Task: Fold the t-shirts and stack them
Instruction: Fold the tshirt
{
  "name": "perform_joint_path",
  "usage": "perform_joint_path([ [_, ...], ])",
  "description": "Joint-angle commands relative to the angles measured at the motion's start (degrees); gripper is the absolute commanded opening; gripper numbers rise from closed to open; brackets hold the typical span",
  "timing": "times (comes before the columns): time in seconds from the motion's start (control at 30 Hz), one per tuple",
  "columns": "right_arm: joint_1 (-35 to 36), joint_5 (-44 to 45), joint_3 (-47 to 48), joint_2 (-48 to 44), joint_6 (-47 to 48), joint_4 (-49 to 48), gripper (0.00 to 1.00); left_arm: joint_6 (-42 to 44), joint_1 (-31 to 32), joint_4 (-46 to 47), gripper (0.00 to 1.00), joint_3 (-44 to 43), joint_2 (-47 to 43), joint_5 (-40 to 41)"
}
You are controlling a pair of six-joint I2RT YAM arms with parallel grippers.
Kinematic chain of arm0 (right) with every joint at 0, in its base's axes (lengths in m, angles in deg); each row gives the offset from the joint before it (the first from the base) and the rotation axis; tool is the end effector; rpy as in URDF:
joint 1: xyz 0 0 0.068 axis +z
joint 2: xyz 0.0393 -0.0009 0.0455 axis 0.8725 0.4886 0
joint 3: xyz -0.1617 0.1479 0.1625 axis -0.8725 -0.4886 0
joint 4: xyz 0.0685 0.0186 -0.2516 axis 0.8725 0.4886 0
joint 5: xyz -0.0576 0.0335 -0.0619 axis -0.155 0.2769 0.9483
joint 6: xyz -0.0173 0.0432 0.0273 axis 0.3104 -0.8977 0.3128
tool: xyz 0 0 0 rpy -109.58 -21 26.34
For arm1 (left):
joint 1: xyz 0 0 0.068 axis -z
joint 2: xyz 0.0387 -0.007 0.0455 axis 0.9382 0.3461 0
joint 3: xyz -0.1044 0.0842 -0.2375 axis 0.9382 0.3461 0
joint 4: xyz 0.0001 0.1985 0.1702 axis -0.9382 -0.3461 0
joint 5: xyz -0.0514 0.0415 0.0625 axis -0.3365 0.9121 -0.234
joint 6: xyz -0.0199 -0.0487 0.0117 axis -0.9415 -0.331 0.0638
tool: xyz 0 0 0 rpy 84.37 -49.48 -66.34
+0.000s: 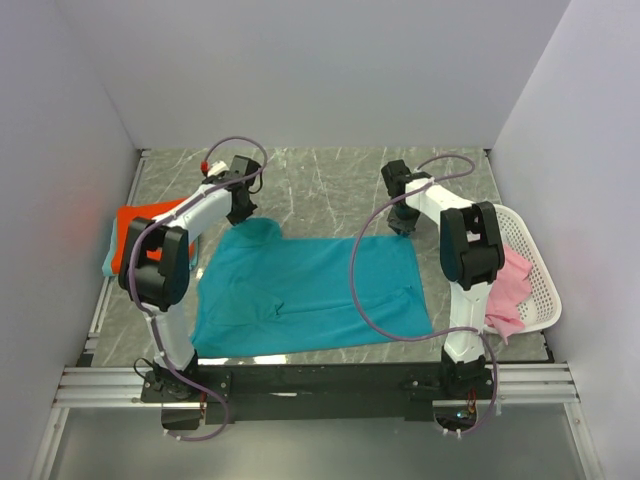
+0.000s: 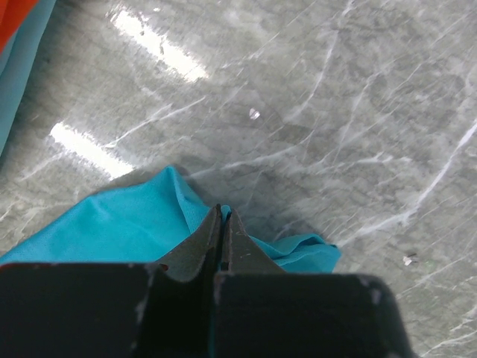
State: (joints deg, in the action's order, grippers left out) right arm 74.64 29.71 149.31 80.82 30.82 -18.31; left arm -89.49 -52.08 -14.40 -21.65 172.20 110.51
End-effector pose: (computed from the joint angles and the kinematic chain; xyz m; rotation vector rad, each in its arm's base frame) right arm 0.4067 0.0880 0.1649 0.6864 2.6484 -0.2635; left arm 0.3843 -0.1071 0.2143 -0.8966 2.3339 0.0669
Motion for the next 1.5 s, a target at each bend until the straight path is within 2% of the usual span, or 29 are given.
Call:
perform_joint_path([
  [0.0, -0.18, 1.13, -1.06, -1.47, -1.08, 0.24, 0.24, -0.53, 0.26, 0.92, 0.01, 1.86, -3.92, 0.43],
  [0.13, -0.18, 0.78, -2.29, -2.17, -0.91, -0.72, 0.13, -1.24, 0.26, 0.66, 0.01, 3.09, -4.62, 0.69],
  [0.17, -0.09, 0.60, -2.38, -2.17, -0.82, -0.81, 0.06, -1.33, 0.26, 0.84, 0.01, 3.53, -4.80, 0.60],
  [0.23, 0.00, 0.95, -2.73, -2.70, -0.73, -1.25, 0.00, -1.59, 0.26, 0.93, 0.01, 3.89, -5.59, 0.51],
  [0.5, 1.14, 1.21, -3.26, -6.30, 0.50, -2.13, 0.00, -2.56, 0.35, 1.45, 0.01, 8.19, -10.94, 0.16],
  [0.87, 3.42, 1.57, -10.02, -15.35, 0.59, -3.45, 0.00, -6.68, 2.72, -0.83, 0.01, 17.85, -21.93, 2.71],
  [1.13, 3.95, 2.01, -16.44, -22.73, 0.85, -4.50, 0.00, -13.62, 7.37, -7.93, 0.01, 24.00, -32.30, 7.63],
  [1.47, 4.91, 1.57, -20.92, -28.62, 2.87, -5.64, 0.00, -21.54, 13.00, -14.80, 0.01, 29.55, -43.63, 9.56],
])
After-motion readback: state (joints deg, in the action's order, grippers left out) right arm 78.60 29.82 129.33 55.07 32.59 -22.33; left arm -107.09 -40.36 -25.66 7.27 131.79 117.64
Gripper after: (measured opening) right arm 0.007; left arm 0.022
